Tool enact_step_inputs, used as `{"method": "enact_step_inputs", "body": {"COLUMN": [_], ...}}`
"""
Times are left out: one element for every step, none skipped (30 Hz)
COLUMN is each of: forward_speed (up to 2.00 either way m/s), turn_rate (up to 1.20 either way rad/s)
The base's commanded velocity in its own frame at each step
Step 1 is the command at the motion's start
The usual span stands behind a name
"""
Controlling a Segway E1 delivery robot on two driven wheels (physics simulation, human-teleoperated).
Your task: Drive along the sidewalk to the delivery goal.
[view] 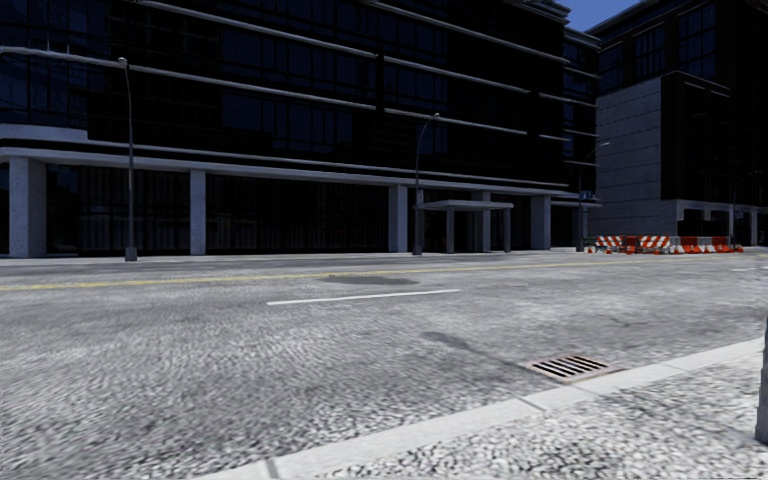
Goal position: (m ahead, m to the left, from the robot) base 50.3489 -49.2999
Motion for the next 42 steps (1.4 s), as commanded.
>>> {"method": "enact_step_inputs", "body": {"forward_speed": [0.0,0.0,0.0,0.0,0.0,0.0,0.0,0.0,0.0,0.0,0.0,0.0,0.0,0.0,0.0,0.0,0.0,0.0,0.0,0.0,0.0,0.0,0.0,0.0,0.0,0.0,0.0,0.0,0.0,0.0,0.0,0.0,0.0,0.0,0.0,0.0,0.0,0.0,0.0,0.0,0.0,0.0], "turn_rate": [-0.42,-0.42,-0.42,-0.42,-0.42,-0.42,-0.42,-0.42,-0.42,-0.42,-0.42,-0.42,-0.42,-0.42,-0.42,-0.42,-0.42,-0.42,-0.42,-0.42,-0.42,-0.42,-0.42,-0.42,-0.42,-0.42,-0.42,-0.42,-0.42,-0.42,-0.44,-0.48,-0.48,-0.5,-0.51,-0.52,-0.52,-0.54,-0.55,-0.56,-0.56,-0.57]}}
